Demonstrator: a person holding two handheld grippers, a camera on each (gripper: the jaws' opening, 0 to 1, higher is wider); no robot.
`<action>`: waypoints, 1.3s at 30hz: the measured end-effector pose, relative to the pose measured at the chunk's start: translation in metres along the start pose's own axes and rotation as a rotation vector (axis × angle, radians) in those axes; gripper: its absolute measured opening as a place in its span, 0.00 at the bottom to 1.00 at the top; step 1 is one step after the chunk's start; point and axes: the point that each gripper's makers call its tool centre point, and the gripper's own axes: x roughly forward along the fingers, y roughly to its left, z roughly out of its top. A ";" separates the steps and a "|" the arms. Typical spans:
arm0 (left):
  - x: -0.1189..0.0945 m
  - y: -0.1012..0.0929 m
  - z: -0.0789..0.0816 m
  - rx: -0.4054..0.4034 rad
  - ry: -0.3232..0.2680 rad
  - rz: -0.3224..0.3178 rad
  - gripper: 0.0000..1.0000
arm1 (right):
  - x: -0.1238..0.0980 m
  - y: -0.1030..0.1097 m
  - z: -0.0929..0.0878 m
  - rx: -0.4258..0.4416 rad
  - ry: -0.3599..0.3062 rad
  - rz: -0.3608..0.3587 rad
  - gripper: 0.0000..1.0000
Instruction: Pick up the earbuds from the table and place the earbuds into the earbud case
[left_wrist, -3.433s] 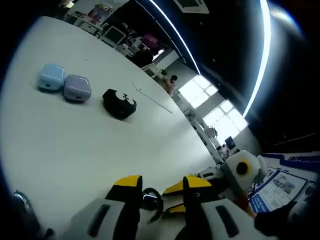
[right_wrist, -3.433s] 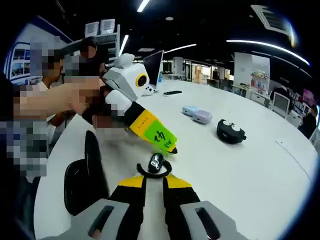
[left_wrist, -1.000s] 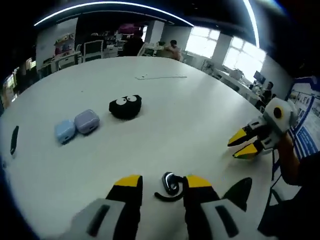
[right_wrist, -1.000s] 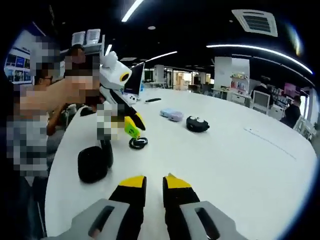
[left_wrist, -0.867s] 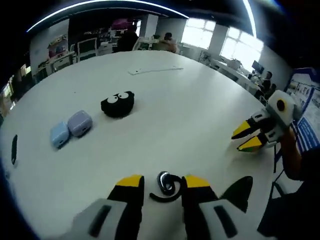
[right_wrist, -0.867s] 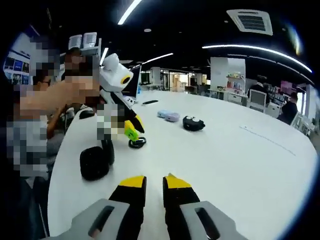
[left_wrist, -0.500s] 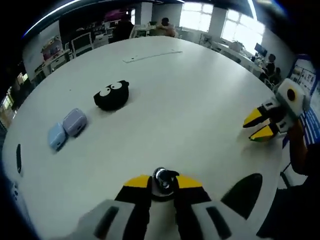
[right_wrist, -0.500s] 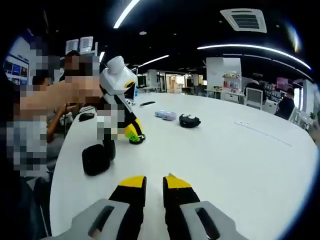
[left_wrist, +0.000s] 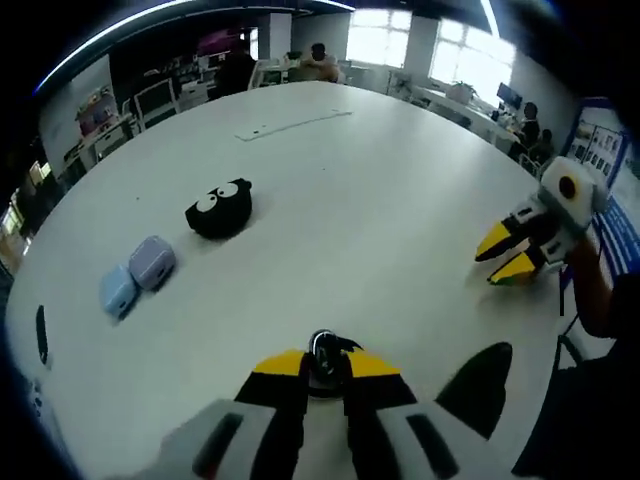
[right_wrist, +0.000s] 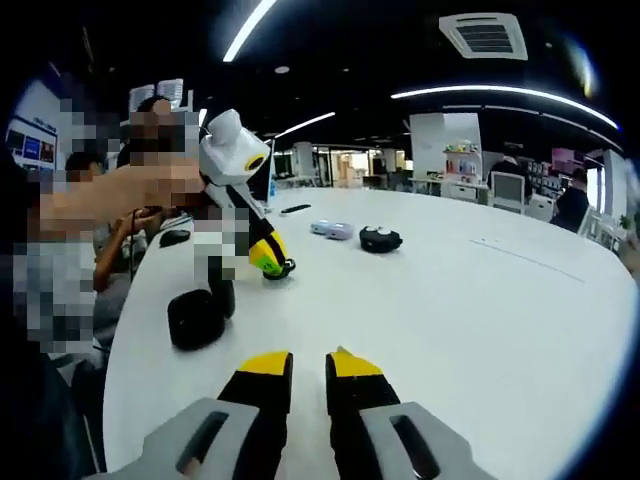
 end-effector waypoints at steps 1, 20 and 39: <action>-0.003 0.000 0.003 0.013 -0.012 -0.001 0.15 | 0.000 0.000 0.000 0.001 0.000 -0.001 0.13; -0.079 -0.047 0.033 0.206 -0.169 -0.133 0.15 | -0.010 0.013 0.000 0.013 0.003 -0.025 0.13; -0.078 -0.109 -0.042 0.595 -0.044 -0.309 0.15 | -0.026 0.051 -0.002 0.036 -0.009 -0.022 0.14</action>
